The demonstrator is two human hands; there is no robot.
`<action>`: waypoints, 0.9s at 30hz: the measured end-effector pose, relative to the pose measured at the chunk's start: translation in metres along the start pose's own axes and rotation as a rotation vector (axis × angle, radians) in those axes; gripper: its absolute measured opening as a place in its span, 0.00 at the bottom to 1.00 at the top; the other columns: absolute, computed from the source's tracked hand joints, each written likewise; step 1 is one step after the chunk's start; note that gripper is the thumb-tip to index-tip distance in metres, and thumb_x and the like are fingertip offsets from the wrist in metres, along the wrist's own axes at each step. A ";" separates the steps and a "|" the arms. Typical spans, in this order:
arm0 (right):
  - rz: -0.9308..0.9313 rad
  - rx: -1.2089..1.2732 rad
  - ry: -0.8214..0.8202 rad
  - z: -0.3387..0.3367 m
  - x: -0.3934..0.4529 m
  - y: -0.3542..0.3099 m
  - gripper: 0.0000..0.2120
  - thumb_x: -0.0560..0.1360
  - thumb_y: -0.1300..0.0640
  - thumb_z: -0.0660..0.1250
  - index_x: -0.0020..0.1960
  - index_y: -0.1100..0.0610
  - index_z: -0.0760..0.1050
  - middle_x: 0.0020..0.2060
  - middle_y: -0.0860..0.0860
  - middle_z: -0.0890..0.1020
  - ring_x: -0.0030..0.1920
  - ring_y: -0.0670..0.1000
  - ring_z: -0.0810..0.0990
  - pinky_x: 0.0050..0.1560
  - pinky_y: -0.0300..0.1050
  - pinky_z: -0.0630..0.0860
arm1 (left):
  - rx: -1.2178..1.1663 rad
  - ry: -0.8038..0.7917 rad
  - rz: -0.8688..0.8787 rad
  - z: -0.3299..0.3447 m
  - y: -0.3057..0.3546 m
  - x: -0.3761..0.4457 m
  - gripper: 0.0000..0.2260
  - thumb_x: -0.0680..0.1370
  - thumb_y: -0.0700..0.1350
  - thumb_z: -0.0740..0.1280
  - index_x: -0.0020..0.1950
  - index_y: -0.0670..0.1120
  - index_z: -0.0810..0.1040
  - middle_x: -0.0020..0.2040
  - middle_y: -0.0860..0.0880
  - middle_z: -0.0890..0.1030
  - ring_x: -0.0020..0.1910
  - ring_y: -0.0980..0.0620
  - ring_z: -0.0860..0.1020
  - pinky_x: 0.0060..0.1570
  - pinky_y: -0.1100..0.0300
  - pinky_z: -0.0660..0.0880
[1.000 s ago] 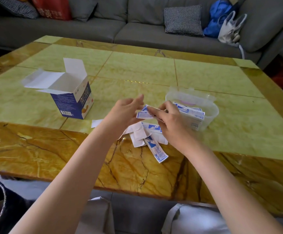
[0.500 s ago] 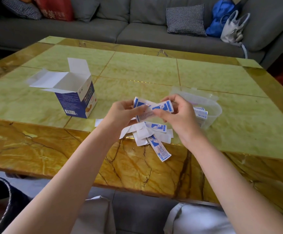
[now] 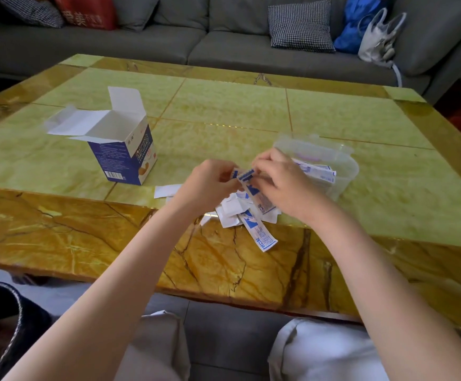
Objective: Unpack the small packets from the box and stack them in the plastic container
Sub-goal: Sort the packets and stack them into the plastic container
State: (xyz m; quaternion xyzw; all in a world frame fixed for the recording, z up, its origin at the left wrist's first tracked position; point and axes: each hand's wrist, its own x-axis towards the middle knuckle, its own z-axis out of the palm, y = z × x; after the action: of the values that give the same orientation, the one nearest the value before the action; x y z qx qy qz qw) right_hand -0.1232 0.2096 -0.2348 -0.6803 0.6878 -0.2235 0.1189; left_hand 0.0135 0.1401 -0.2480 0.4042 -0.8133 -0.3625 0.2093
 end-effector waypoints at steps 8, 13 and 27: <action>0.145 -0.083 0.157 -0.013 -0.013 0.017 0.07 0.77 0.65 0.61 0.53 0.62 0.75 0.45 0.55 0.79 0.47 0.55 0.77 0.49 0.49 0.74 | 0.591 -0.437 0.255 0.025 -0.009 -0.004 0.23 0.74 0.51 0.68 0.68 0.59 0.68 0.69 0.60 0.67 0.67 0.51 0.61 0.60 0.56 0.60; 0.188 -0.073 -0.089 -0.011 -0.020 0.026 0.06 0.76 0.62 0.62 0.51 0.58 0.77 0.48 0.52 0.80 0.44 0.50 0.75 0.46 0.40 0.69 | 0.500 -0.430 0.233 0.024 -0.012 0.000 0.14 0.72 0.46 0.70 0.56 0.56 0.77 0.61 0.55 0.72 0.60 0.49 0.69 0.66 0.48 0.64; 0.203 -0.164 -0.308 0.005 -0.029 0.035 0.09 0.73 0.64 0.66 0.46 0.52 0.69 0.43 0.46 0.68 0.46 0.50 0.72 0.43 0.43 0.72 | 0.402 -0.222 0.120 0.020 -0.007 0.004 0.07 0.73 0.40 0.69 0.50 0.43 0.78 0.51 0.47 0.80 0.45 0.55 0.72 0.32 0.68 0.65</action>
State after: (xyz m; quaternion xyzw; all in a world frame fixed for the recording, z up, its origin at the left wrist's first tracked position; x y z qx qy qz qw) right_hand -0.1504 0.2365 -0.2596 -0.6409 0.7426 -0.0467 0.1888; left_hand 0.0018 0.1421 -0.2665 0.3463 -0.9097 -0.2225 0.0552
